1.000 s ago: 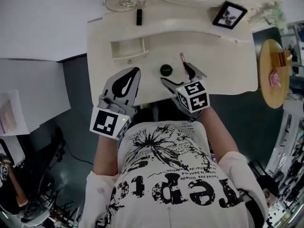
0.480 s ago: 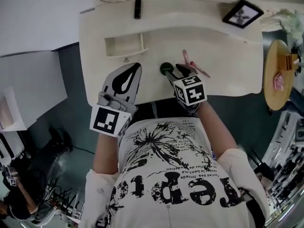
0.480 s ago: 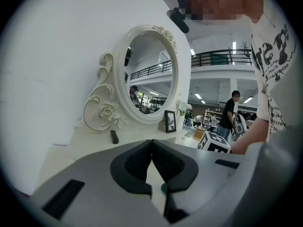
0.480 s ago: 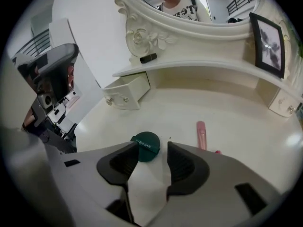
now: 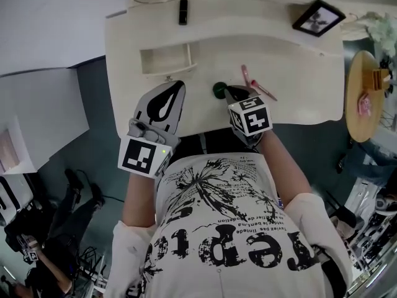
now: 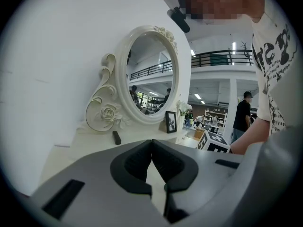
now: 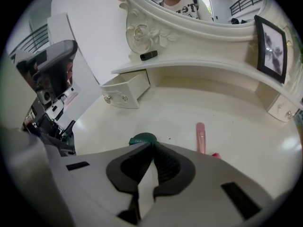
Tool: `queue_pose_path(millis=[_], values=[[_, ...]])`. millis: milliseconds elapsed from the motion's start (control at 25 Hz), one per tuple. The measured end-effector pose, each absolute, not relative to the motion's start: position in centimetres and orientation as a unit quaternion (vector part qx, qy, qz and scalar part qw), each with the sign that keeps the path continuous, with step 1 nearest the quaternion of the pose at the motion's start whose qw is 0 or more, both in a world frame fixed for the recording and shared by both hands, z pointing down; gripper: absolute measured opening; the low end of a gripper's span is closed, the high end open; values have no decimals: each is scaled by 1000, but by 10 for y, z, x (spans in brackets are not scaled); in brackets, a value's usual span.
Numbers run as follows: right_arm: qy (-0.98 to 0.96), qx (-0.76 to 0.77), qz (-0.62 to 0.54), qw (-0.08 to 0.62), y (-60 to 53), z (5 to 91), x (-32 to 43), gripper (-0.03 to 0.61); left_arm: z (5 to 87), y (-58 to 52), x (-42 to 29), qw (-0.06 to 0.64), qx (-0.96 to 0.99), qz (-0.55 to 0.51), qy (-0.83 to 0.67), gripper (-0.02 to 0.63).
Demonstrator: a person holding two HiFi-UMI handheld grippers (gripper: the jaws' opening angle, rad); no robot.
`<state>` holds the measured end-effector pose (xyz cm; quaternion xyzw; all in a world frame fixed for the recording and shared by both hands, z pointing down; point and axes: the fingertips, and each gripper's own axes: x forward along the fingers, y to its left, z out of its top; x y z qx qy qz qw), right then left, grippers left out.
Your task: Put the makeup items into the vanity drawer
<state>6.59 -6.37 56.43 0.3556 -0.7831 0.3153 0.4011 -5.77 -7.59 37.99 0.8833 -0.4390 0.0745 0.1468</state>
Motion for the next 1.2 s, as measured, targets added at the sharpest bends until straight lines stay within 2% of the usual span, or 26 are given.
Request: queue_pose_path(millis=[520,840,1200], values=[[-808,375,274,363,-89,504,50,29,348,-65,-74,112,886,60,-446,14],[-846,349,218,339,-130,456,-11,31,330,-57,-113,93,869,57,-484,14],[-867,301,188,349,-148,460,-82,32,331,-46,-152,99,835,57,-538,14]])
